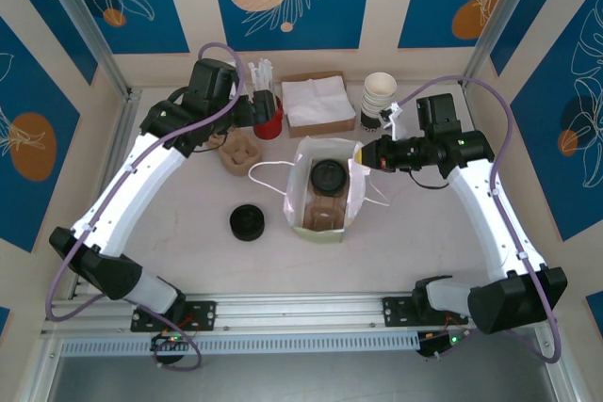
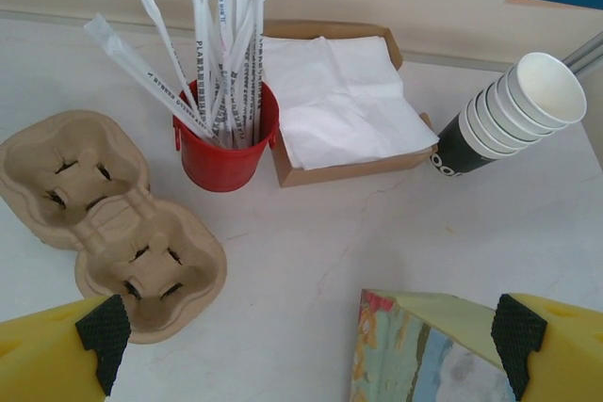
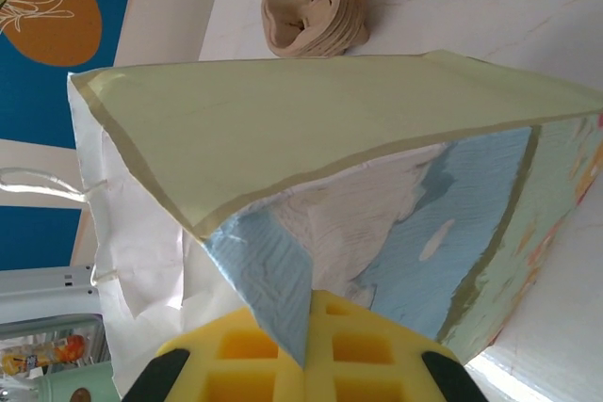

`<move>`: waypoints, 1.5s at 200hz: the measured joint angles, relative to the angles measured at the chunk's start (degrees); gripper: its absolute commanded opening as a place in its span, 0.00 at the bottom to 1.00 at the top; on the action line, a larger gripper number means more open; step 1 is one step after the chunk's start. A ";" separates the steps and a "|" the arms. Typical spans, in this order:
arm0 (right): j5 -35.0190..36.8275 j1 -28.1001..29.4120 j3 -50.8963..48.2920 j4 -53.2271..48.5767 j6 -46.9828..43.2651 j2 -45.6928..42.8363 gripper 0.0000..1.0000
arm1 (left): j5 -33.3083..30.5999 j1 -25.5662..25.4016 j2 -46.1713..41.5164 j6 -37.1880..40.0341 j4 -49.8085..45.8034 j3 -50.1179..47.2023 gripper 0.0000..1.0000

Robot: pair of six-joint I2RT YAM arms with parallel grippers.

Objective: Pack the takeout coffee

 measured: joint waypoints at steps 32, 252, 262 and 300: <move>-1.07 -0.76 0.76 0.15 -0.37 2.91 0.00 | 0.33 0.39 1.38 -0.09 0.00 0.02 0.99; -10.54 1.29 9.92 4.28 -5.49 22.25 0.27 | 1.07 15.78 17.64 0.57 8.48 2.78 0.95; -10.62 1.18 10.64 3.98 -5.53 22.34 0.30 | 1.99 16.61 19.65 0.66 8.76 4.11 0.93; -11.50 0.15 13.53 2.54 -5.97 22.32 0.41 | 4.79 18.93 25.88 1.01 11.54 9.94 0.89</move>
